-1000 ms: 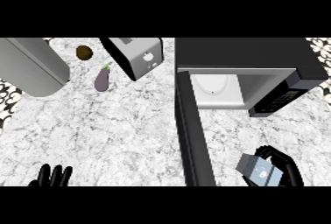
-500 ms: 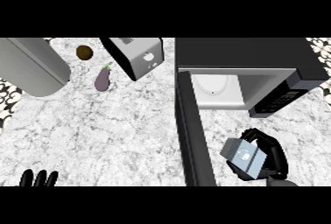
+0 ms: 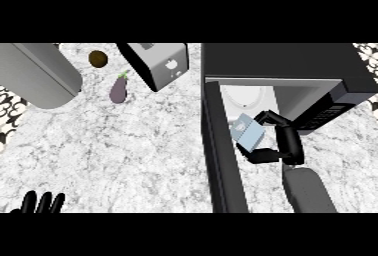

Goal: Pick up the milk, place it into the microwave and close the microwave

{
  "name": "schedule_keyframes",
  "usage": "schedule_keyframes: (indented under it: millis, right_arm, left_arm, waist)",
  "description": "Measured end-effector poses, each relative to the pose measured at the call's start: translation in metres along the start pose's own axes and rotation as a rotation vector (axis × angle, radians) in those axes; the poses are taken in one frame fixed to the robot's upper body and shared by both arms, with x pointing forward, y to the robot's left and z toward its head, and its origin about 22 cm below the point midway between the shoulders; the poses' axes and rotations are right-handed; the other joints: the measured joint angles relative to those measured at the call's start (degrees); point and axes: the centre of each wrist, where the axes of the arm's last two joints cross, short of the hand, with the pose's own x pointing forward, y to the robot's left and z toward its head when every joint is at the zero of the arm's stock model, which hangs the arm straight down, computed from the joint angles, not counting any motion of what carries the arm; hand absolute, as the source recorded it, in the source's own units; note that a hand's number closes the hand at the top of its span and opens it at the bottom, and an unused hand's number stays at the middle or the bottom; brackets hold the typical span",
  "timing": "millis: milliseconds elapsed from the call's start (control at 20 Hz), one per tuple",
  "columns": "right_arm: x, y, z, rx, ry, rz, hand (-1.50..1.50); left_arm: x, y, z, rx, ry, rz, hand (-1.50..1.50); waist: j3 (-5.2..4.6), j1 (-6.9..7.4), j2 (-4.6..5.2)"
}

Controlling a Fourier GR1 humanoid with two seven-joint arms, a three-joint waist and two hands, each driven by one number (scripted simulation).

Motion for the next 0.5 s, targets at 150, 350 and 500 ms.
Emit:
schedule_keyframes:
  millis: [150, 350, 500]
  right_arm:
    - [0.000, -0.009, -0.029, -0.015, 0.025, 0.065, 1.50]
    - [-0.001, -0.015, -0.063, -0.036, 0.052, 0.132, 1.50]
    - [-0.001, -0.021, -0.083, -0.046, 0.061, 0.185, 1.50]
  left_arm:
    - [-0.001, 0.002, -0.001, -0.016, 0.006, 0.006, -1.50]
    - [-0.005, 0.005, -0.004, -0.018, 0.001, 0.009, -1.50]
    - [-0.001, 0.010, -0.007, -0.027, -0.003, 0.013, -1.50]
  waist:
    - [0.03, 0.21, 0.12]
    - [0.06, 0.84, 0.36]
    - [0.11, 1.36, 0.63]
